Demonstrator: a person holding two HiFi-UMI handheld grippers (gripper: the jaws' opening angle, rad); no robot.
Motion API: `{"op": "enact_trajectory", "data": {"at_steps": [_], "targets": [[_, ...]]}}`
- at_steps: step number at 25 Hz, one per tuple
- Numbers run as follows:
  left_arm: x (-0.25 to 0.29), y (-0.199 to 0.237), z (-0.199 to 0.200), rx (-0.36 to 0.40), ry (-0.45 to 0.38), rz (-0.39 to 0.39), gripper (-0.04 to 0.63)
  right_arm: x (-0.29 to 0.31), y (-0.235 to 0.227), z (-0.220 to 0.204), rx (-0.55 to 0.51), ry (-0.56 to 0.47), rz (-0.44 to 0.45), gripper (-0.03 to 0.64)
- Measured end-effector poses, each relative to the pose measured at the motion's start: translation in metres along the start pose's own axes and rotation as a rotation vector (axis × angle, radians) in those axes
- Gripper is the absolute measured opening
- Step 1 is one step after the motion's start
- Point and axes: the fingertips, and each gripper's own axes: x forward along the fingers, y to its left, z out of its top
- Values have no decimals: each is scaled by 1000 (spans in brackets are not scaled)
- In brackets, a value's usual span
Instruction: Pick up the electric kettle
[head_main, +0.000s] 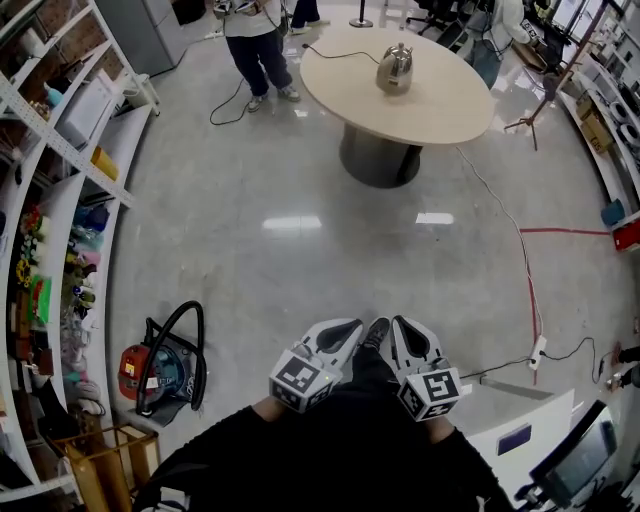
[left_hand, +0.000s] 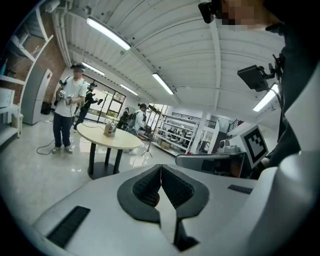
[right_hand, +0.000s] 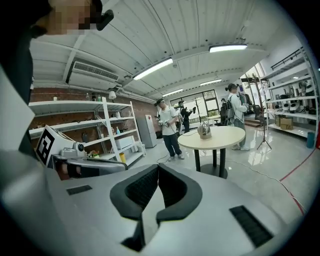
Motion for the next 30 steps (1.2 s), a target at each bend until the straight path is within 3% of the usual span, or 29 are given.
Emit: {"op": "enact_trajectory", "data": {"at_steps": [5, 17, 23, 30], "targets": [[61, 32, 28, 27, 33, 67, 18, 47, -54, 28, 4, -26, 59, 12], [233, 37, 104, 105, 77, 36, 18, 90, -227, 108, 46, -105, 43, 12], [277, 46, 118, 79, 121, -1, 18, 110, -269, 117, 75, -104, 26, 12], [333, 98, 138, 73, 113, -40, 18, 161, -315, 137, 62, -87, -32, 12]]}}
